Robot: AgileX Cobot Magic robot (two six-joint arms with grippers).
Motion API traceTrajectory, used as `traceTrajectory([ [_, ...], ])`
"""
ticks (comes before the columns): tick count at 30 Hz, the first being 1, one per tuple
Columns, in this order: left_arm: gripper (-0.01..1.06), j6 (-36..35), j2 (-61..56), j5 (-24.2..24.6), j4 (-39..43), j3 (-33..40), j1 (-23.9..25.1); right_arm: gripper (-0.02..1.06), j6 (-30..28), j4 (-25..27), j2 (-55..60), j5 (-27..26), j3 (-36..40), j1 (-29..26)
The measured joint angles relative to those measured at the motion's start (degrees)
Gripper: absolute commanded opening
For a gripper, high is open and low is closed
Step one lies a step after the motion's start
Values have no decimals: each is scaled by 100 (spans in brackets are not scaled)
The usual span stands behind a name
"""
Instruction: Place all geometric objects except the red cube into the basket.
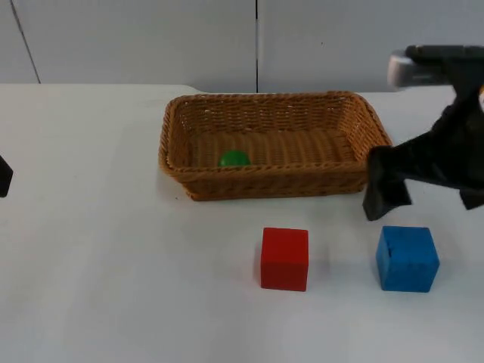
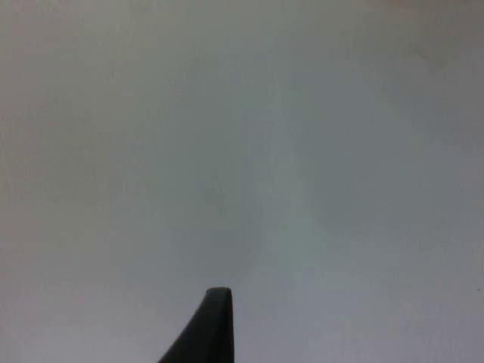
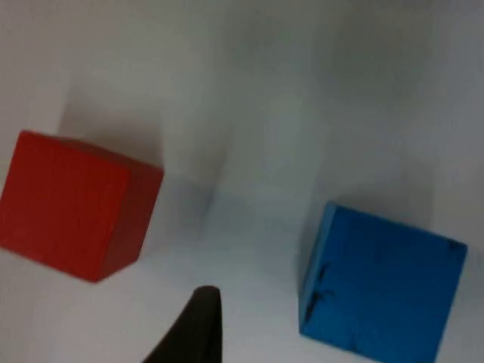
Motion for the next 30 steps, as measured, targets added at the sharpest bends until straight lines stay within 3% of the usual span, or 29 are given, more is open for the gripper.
traceTrajectory([
  [7,105,0,0,0,0,0,0,104,1311,-741,763,-550,-21,0],
  [15,105,0,0,0,-12,0,0,95,1758,-853,1270,-950,-21,0],
  [19,105,0,0,0,-12,0,0,71,1828,-866,1341,-965,-21,0],
  [24,105,0,0,0,-12,0,0,2,1864,-809,1332,-804,-21,0],
  [30,105,0,0,0,-12,0,0,0,1581,-762,803,-545,-21,0],
])
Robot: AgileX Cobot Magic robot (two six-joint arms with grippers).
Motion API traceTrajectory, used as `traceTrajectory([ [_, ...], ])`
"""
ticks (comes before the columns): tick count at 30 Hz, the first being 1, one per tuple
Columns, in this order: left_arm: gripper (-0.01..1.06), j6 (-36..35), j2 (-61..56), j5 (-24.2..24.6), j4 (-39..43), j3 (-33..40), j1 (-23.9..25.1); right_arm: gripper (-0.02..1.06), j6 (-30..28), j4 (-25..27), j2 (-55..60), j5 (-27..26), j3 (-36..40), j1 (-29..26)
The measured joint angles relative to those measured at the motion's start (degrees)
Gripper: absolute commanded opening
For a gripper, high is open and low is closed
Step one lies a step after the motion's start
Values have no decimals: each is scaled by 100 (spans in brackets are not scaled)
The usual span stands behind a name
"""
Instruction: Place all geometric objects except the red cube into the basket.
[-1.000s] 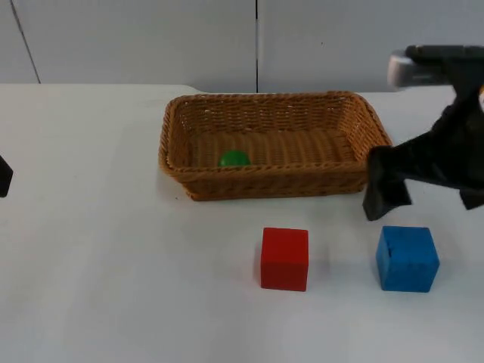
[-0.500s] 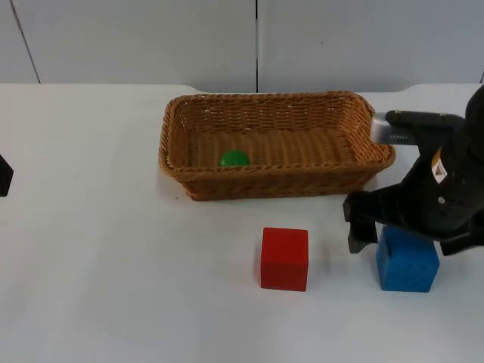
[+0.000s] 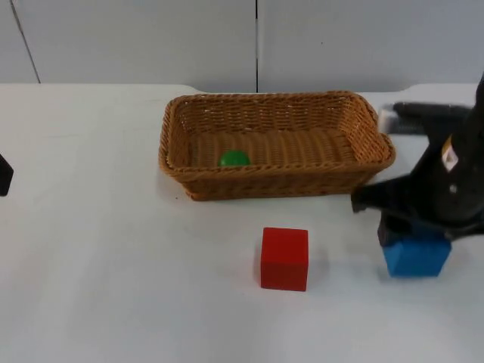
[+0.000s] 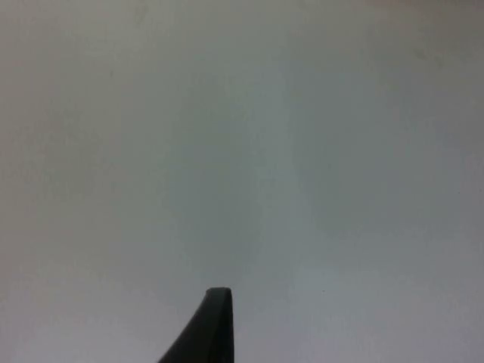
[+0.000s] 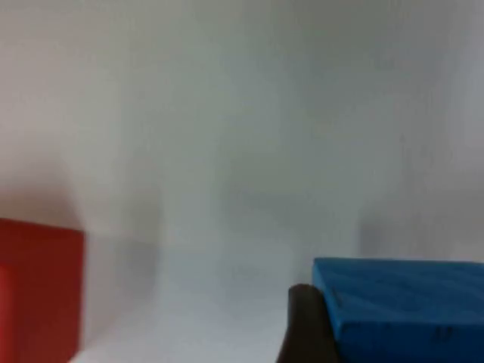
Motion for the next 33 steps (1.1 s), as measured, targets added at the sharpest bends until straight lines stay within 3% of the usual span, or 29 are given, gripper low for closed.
traceTrajectory([
  [8,105,0,0,-11,0,0,0,0,-1172,0,-1656,183,0,0],
  [17,105,0,0,-55,0,0,0,0,-1616,0,-1836,337,-66,0],
  [22,105,0,0,-55,0,0,0,0,-1980,11,-1525,780,-761,0],
  [25,105,0,0,-55,0,0,0,0,-2173,11,-1003,1053,-1596,0],
  [33,105,0,0,-63,0,0,0,0,-2332,11,686,1227,-3505,0],
])
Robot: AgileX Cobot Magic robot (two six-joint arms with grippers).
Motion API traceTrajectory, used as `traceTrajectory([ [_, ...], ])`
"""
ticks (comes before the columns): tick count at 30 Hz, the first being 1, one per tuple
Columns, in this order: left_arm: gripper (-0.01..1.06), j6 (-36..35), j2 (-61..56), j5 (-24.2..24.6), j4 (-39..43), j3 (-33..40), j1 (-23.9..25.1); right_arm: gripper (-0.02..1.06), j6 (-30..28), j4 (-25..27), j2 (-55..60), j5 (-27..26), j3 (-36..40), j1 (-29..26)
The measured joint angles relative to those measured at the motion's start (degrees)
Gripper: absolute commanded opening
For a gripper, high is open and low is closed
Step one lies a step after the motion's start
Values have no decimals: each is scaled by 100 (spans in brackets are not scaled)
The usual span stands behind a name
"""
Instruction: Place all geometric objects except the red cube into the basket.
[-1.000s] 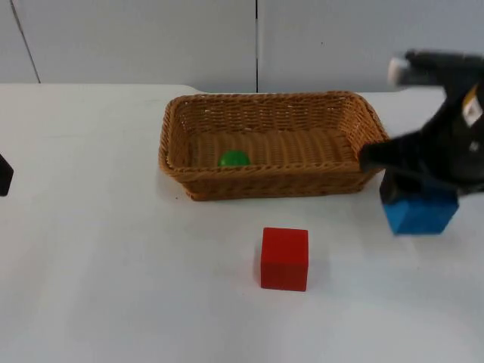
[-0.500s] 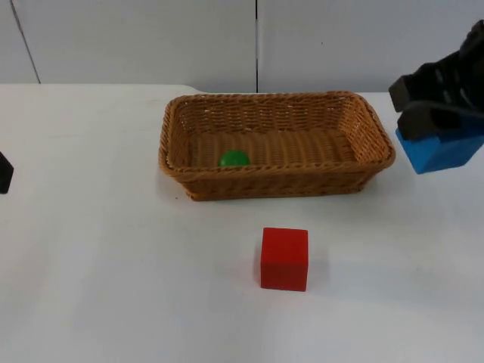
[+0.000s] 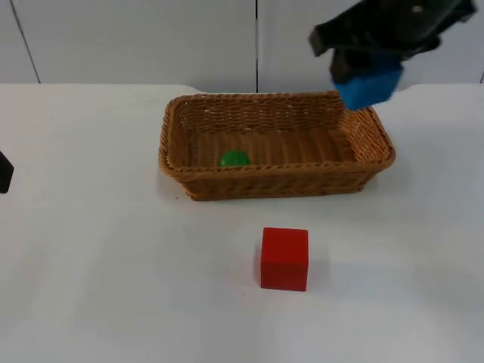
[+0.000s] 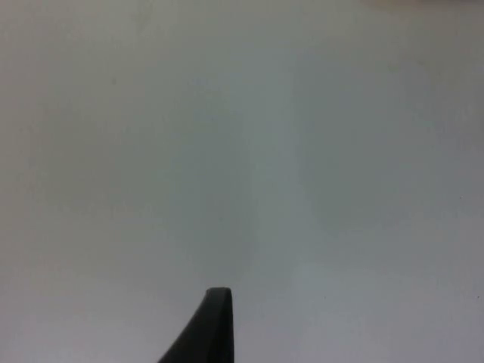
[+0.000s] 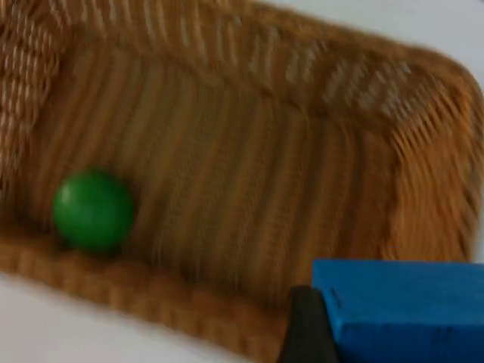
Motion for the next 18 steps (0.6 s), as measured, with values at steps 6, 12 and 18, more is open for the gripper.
traceTrajectory([
  [6,105,0,0,0,0,0,0,0,0,0,1237,-332,-1075,0],
  [12,105,0,0,0,0,0,0,5,0,0,1964,-662,-1410,0],
  [18,105,0,0,-36,10,0,0,40,34,21,2198,-755,-1419,0],
])
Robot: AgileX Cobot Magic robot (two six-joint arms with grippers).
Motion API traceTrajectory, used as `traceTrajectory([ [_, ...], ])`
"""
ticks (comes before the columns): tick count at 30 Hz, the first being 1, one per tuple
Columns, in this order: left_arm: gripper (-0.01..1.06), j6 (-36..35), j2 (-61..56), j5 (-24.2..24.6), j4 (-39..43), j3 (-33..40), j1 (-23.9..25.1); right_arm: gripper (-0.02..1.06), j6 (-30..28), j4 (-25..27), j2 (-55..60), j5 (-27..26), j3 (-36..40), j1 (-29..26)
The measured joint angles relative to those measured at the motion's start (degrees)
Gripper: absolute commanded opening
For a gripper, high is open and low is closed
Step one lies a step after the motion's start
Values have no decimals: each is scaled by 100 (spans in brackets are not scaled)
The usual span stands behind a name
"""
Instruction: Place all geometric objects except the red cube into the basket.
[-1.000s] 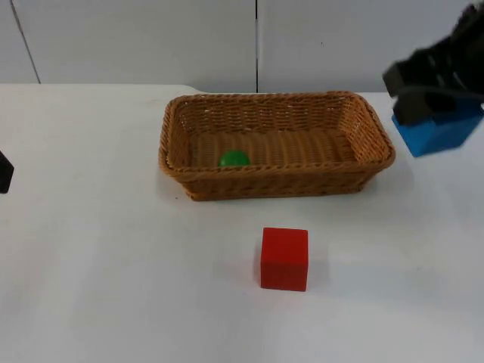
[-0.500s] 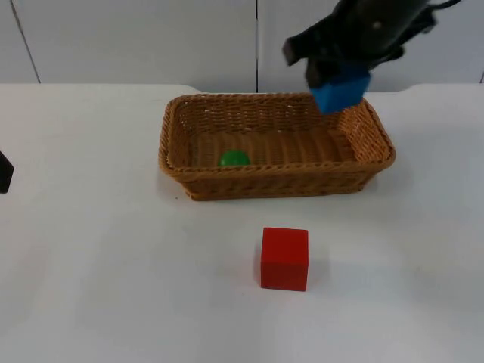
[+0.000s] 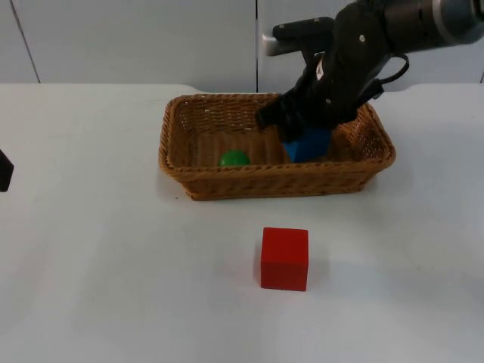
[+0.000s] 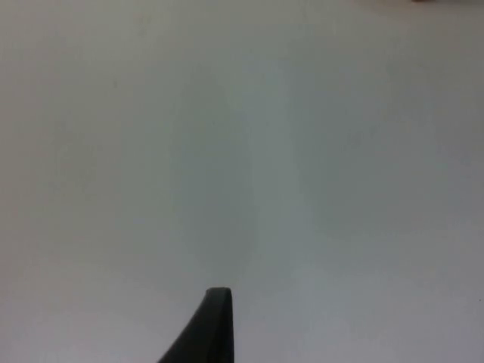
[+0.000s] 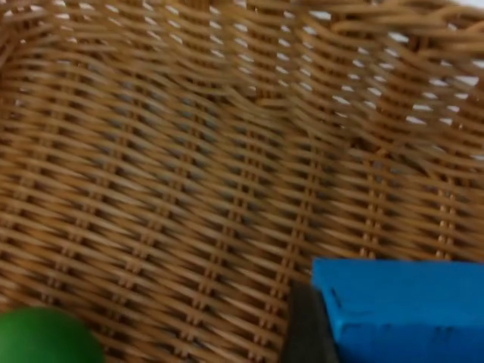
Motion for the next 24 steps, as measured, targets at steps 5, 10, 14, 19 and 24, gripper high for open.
traceTrajectory([
  [5,105,0,0,-21,0,0,0,88,10,20,0,-8,-14,0],
  [10,105,0,0,-21,0,0,0,105,10,20,-11,100,-14,0],
  [14,105,0,0,-42,0,0,0,105,10,25,-293,241,-14,0],
  [19,105,0,0,-81,0,0,0,105,10,25,-1093,609,-14,0],
  [24,105,0,0,-81,0,0,0,105,-58,25,-1996,1294,-14,0],
])
